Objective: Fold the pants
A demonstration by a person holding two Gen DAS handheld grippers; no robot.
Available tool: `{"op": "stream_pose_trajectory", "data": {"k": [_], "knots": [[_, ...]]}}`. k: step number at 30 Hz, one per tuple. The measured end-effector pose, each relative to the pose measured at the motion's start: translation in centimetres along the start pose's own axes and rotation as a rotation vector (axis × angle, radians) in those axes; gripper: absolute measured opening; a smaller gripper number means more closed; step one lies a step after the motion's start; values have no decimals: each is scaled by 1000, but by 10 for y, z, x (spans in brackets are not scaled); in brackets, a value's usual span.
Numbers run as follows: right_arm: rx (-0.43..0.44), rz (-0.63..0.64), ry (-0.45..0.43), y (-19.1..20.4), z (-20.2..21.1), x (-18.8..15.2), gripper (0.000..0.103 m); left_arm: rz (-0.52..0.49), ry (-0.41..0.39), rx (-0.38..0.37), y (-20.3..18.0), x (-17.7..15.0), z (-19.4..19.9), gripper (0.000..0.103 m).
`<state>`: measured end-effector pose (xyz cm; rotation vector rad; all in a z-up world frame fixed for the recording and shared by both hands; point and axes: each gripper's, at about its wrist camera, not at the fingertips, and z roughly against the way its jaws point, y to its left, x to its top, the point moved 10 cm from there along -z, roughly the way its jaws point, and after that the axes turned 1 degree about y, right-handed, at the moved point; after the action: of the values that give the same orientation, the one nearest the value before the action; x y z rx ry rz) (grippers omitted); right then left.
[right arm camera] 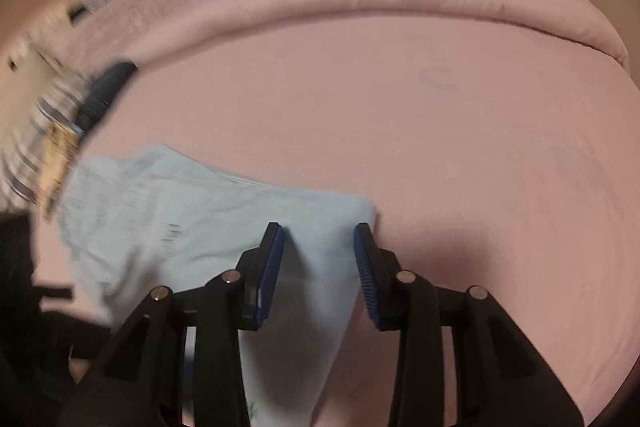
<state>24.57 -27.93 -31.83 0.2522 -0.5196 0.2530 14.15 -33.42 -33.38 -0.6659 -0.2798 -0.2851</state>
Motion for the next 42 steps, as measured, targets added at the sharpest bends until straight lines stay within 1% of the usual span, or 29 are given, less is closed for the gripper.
{"op": "stream_pose_trajectory", "data": {"k": [1,2,3,5,8,9,10,11,13,14,16,17,18,19,20,21,22,24,25,27,29,32,33,34,36,38,40,42], "knots": [[-36,15,53,-2,-17,-3,37,26,0,10,7,-4,-9,21],[-40,22,82,-2,-27,-6,37,52,-27,-18,10,-4,-8,21],[-43,35,92,-3,-31,-6,38,69,-33,-39,12,-4,-7,21],[-41,47,77,-2,-30,-2,38,104,-29,-67,19,-6,-4,21],[-20,-3,70,-3,-29,0,38,140,-17,-97,25,-10,7,21],[-26,-27,59,-4,-24,1,39,148,-22,-109,25,-10,13,21],[-37,-36,43,-6,-20,1,40,152,-38,-109,28,-11,22,21],[-43,-33,1,-1,-6,2,41,149,-60,-102,31,-10,30,23],[-27,-9,-48,9,13,-2,41,144,-118,-65,40,-5,45,27],[-23,9,-67,16,26,-9,41,160,-148,-44,50,-3,53,31],[-9,44,-86,32,43,-28,42,213,-184,-11,72,-1,60,33],[-4,58,-84,37,46,-37,41,249,-187,7,87,-3,59,33],[-7,72,-81,43,47,-47,40,266,-179,13,94,-5,56,33],[-17,88,-74,47,46,-59,40,285,-167,-1,101,-10,51,33],[-34,114,-52,51,41,-77,40,294,-183,-23,106,-10,50,33],[-48,135,-24,53,33,-90,41,299,-185,-30,109,-12,51,33],[-93,167,7,53,18,-108,41,302,-183,-35,108,-14,52,33],[-143,224,-83,57,20,-114,42,299,-174,-45,104,-16,53,33],[-164,231,-83,58,21,-115,42,303,-172,-47,105,-16,58,33],[-176,193,-54,58,25,-112,42,317,-195,-49,128,-18,90,37],[-142,157,-38,65,31,-110,43,322,-237,-74,133,-19,110,50],[-81,136,-68,81,43,-110,44,370,-322,-81,151,-36,145,63],[-75,140,-74,85,45,-112,45,395,-352,-72,162,-42,159,64],[-67,147,-83,93,47,-115,45,428,-394,-59,178,-49,176,65],[-45,154,-88,105,47,-118,45,473,-449,-34,200,-62,201,65],[-12,163,-86,118,45,-117,45,534,-516,13,230,-78,228,65],[2,183,-82,131,42,-114,45,583,-563,24,247,-92,244,65],[17,204,-79,145,39,-113,45,640,-613,28,267,-105,261,69]]}}
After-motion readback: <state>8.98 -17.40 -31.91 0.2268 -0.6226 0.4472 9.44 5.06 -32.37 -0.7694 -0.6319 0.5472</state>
